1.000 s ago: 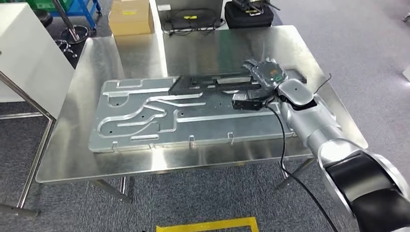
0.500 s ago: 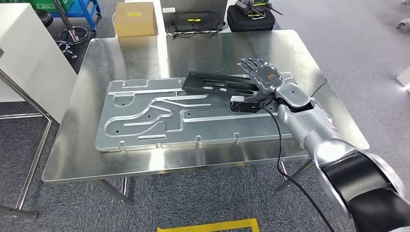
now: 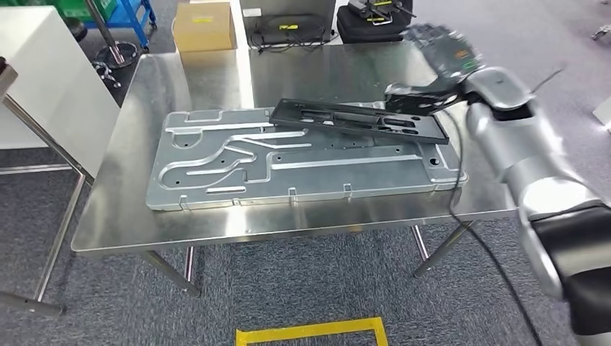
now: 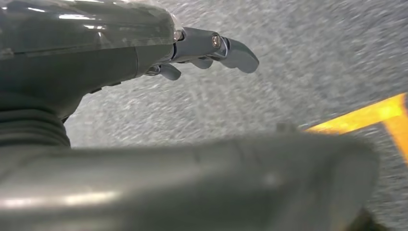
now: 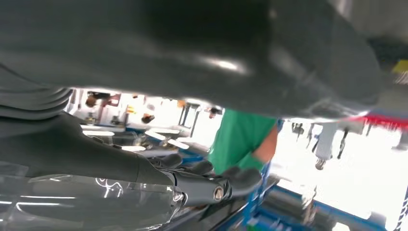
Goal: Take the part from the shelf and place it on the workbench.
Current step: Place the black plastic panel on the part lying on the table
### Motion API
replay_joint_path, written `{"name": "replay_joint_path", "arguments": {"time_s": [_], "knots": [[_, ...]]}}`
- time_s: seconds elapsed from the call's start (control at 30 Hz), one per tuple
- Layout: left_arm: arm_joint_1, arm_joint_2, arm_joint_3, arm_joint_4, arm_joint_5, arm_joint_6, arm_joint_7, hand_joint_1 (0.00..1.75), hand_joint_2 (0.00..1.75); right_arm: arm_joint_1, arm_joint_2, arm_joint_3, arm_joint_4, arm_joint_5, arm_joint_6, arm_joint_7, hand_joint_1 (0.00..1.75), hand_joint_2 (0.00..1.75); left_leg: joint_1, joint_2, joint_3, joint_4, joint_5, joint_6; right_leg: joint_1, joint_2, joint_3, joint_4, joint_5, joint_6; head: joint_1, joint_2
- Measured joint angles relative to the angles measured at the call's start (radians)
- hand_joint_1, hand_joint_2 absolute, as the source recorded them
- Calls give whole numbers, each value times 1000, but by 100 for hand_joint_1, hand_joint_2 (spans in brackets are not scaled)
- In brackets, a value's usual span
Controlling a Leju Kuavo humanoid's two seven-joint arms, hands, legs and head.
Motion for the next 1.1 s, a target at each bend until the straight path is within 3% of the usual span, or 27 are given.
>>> {"name": "replay_joint_path", "arguments": {"time_s": [0.1, 0.13, 0.17, 0.2, 0.23, 0.33, 0.37, 0.43, 0.5, 0.53, 0.6, 0.63, 0.67, 0.7, 0.73, 0.77, 0.8, 0.87, 0.9, 0.97, 1.0, 1.03, 1.1], "knots": [[7, 1, 2, 0, 0, 0, 1, 0, 0, -7, -57, -15, -65, -27, 15, -5, 0, 0, 6, 4, -43, 173, -139, -13, -1, -6, -28, -4, 29, -9, 0, 0], [8, 1, 2, 0, 1, 0, 1, 0, 0, -5, -74, -19, -82, -35, 14, -3, 0, 0, 9, 5, -50, 231, -166, -16, -1, -6, -40, -3, 37, -8, 0, 0], [7, 2, 2, 0, 2, 0, 1, 0, 0, 0, -92, -23, -99, -46, 11, -1, 0, 0, 11, 5, -44, 261, -172, -18, -1, -5, -51, -2, 45, -7, 0, 0], [7, 2, 3, 0, 2, 0, 1, 0, 0, 10, -112, -27, -120, -64, 6, 3, 0, 0, 12, 6, -21, 255, -160, -18, -1, -4, -61, 0, 52, -5, 0, 0], [5, 2, 4, 0, 3, 0, 1, 0, 0, 27, -140, -36, -144, -88, 0, 8, 0, 0, 14, 6, 19, 212, -136, -17, -1, -4, -70, 2, 59, -1, 0, 0], [2, 1, 5, 0, 3, 0, 0, 0, 0, 140, -262, -102, -253, -200, -47, 24, 0, 0, 13, 0, 157, 12, -110, -4, 1, -17, -84, 6, 74, 16, 0, 0], [4, 1, 6, 0, 4, 0, -1, 0, 0, 209, -305, -145, -299, -243, -79, 27, 0, 0, 12, -4, 179, -23, -115, 1, 4, -24, -84, 5, 78, 23, 0, 0], [8, 0, 8, 0, 6, 1, -1, 0, 0, 393, -363, -269, -401, -295, -148, 18, 0, 0, 11, -10, 182, -36, -109, 13, 8, -36, -75, -4, 91, 37, 1, 0], [10, -1, 9, 0, 9, 2, -1, 0, 0, 607, -369, -432, -506, -301, -201, -16, 0, 0, 15, -11, 175, -49, -90, 30, 6, -30, -78, 2, 70, 48, 1, 0], [8, -2, 10, 1, 11, 3, -1, 0, 0, 711, -352, -519, -556, -301, -219, -37, 0, 0, 16, -10, 165, -55, -77, 38, 4, -21, -88, 30, 32, 53, 1, 0], [5, -2, 10, 1, 13, 4, -1, 0, 0, 892, -287, -670, -629, -314, -250, -74, 0, 0, 13, -8, 138, -58, -53, 47, -1, -5, -121, 143, -71, 60, 1, 0], [5, -2, 10, 1, 11, 3, 0, 0, 0, 965, -241, -733, -648, -331, -262, -91, 0, 0, 10, -7, 123, -57, -43, 49, -3, -2, -134, 207, -105, 63, 1, 0], [5, -2, 10, 1, 8, 3, 0, 0, 0, 1027, -191, -787, -657, -349, -271, -109, 0, 0, 8, -6, 108, -56, -33, 50, -4, 0, -138, 254, -113, 64, 1, 0], [4, -2, 10, 1, 4, 2, 2, 0, 0, 1076, -138, -837, -654, -369, -276, -129, 0, 0, 4, -6, 92, -53, -23, 49, -6, 0, -129, 274, -98, 64, 2, 0], [4, -3, 10, 1, 0, 1, 5, 0, 0, 1113, -87, -882, -642, -391, -277, -148, 0, 0, 2, -5, 75, -50, -14, 48, -7, 0, -103, 259, -69, 63, 2, 0], [3, -3, 10, 1, -3, 0, 7, 0, 0, 1137, -41, -924, -620, -412, -277, -166, 0, 0, -1, -5, 59, -45, -5, 46, -8, -1, -60, 211, -44, 60, 1, 0], [1, -3, 10, 1, -5, -1, 10, 0, 0, 1153, 3, -969, -589, -432, -276, -183, 0, 0, -4, -3, 46, -39, 3, 43, -7, -3, -3, 136, -41, 55, 1, 0], [-2, -3, 10, 1, -6, -1, 14, 0, 0, 1165, 76, -1054, -502, -466, -264, -214, 0, 0, -7, 2, 37, -34, 17, 33, 0, -6, 82, 13, -62, 41, 0, 0], [-4, -3, 11, 1, -5, 0, 16, 0, 0, 1166, 106, -1093, -450, -485, -249, -227, 0, 0, -7, 5, 38, -36, 25, 27, 5, -5, 99, -18, -73, 33, 0, 0], [-3, -3, 12, 1, 0, 3, 16, 0, 0, 1162, 156, -1165, -324, -542, -188, -242, 0, 0, -4, 9, 37, -41, 36, 14, 7, -2, 90, -27, -55, 17, -1, 0], [-3, -3, 14, 1, 2, 4, 15, 0, 0, 1155, 178, -1202, -251, -584, -144, -244, 0, 0, -3, 10, 30, -33, 21, 7, 5, -1, 79, -28, -43, 8, -1, 0], [-2, -3, 16, 1, 3, 6, 14, 0, 0, 1148, 200, -1242, -172, -639, -88, -239, 0, 0, -2, 11, 19, -9, -17, 1, 3, -1, 66, -31, -28, 0, -1, 0], [1, -2, 19, 1, 2, 8, 12, 0, 0, 1138, 238, -1332, -22, -773, 43, -202, 0, 0, 1, 11, -8, 93, -133, -9, 1, 0, 36, -32, -2, -9, -1, 0]]}}
